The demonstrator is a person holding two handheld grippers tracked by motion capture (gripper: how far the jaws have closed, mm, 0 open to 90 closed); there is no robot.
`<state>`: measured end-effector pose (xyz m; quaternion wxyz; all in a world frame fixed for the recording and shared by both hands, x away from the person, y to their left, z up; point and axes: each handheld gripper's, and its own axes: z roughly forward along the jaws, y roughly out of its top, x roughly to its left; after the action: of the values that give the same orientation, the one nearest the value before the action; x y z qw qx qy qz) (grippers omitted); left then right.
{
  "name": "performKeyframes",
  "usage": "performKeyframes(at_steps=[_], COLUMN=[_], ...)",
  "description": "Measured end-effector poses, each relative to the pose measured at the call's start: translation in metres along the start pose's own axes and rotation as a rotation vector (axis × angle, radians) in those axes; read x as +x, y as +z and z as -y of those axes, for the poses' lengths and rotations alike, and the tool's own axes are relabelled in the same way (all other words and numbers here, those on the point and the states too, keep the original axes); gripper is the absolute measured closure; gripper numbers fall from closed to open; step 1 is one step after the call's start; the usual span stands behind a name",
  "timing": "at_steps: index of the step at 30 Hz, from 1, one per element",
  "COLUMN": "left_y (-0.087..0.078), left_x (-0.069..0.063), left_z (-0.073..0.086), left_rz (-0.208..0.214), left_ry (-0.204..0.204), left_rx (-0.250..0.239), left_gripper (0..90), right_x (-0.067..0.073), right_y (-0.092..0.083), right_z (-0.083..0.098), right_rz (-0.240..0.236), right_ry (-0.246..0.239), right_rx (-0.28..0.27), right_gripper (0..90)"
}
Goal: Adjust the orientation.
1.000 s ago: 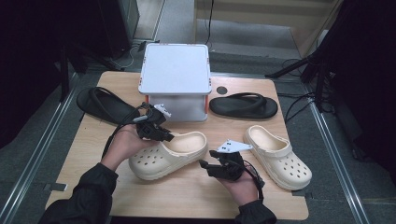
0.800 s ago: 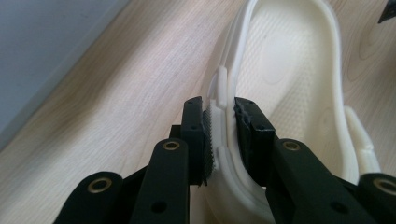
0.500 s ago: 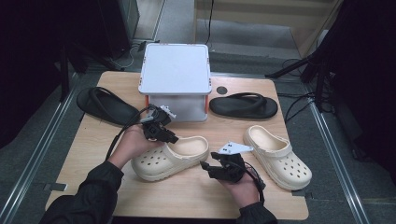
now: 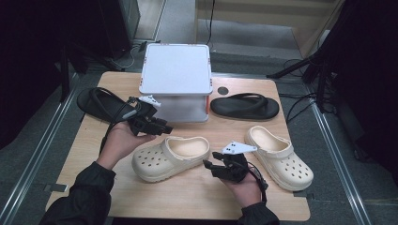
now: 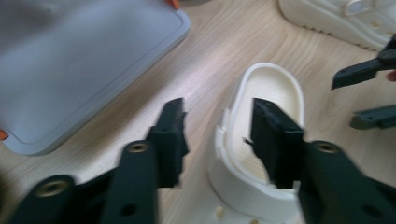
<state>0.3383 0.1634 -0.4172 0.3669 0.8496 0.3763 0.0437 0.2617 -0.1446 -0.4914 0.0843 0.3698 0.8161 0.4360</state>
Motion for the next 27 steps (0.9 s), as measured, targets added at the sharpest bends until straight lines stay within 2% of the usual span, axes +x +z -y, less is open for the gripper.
performKeyframes(at_steps=[1, 2, 3, 6, 7, 8, 9, 10, 11, 12, 15, 17, 19, 24, 27], left_y=[0.0, -0.004, -0.007, -0.011, -0.014, -0.014, -0.016, -0.016, -0.017, -0.017, -0.018, -0.019, -0.018, -0.02, -0.02], left_x=[0.0, -0.004, -0.005, -0.008, -0.011, -0.011, -0.015, -0.015, -0.019, -0.021, -0.025, -0.03, -0.034, -0.045, -0.049], left_z=[0.0, 0.005, 0.007, 0.013, 0.02, 0.02, 0.026, 0.026, 0.032, 0.035, 0.042, 0.053, 0.063, 0.082, 0.092], left_rz=[0.0, -0.025, -0.032, -0.038, -0.033, -0.033, -0.036, -0.036, -0.041, -0.043, -0.064, -0.077, -0.1, -0.104, -0.111], left_ry=[0.0, 0.015, 0.021, 0.024, 0.024, 0.024, 0.03, 0.03, 0.035, 0.029, 0.026, -0.006, -0.01, -0.02, -0.022], left_rx=[0.0, 0.004, 0.0, -0.009, -0.008, -0.008, -0.01, -0.01, -0.022, -0.028, -0.043, -0.03, -0.026, -0.017, -0.032], left_gripper=[68.5, 72.5, 75.4, 81.5, 86.5, 87.4, 88.5, 89.2, 89.5, 89.5, 89.8, 90.0, 90.0, 90.0, 89.9], right_x=[0.0, -0.001, -0.002, -0.004, -0.007, -0.007, -0.008, -0.008, -0.009, -0.009, -0.01, -0.011, -0.013, -0.017, -0.02], right_y=[0.0, -0.001, -0.001, -0.001, 0.0, 0.0, 0.001, 0.001, 0.002, 0.003, 0.005, 0.007, 0.009, 0.014, 0.015], right_z=[0.0, -0.001, -0.001, -0.002, -0.003, -0.003, -0.004, -0.004, -0.005, -0.006, -0.009, -0.011, -0.013, -0.019, -0.024], right_rz=[0.0, -0.014, -0.01, -0.011, -0.012, -0.014, -0.013, -0.013, -0.024, -0.028, -0.027, -0.017, -0.01, 0.001, 0.002], right_ry=[0.0, 0.012, 0.021, 0.027, 0.029, 0.027, 0.029, 0.029, 0.029, 0.029, 0.018, 0.011, 0.001, 0.001, -0.007], right_rx=[0.0, -0.005, -0.006, -0.007, 0.0, 0.005, 0.008, 0.008, 0.013, 0.017, 0.024, 0.023, 0.023, 0.016, 0.007], right_gripper=[53.9, 58.2, 59.3, 63.2, 69.1, 71.5, 75.5, 75.5, 82.2, 84.5, 88.3, 89.1, 88.6, 90.0, 90.0])
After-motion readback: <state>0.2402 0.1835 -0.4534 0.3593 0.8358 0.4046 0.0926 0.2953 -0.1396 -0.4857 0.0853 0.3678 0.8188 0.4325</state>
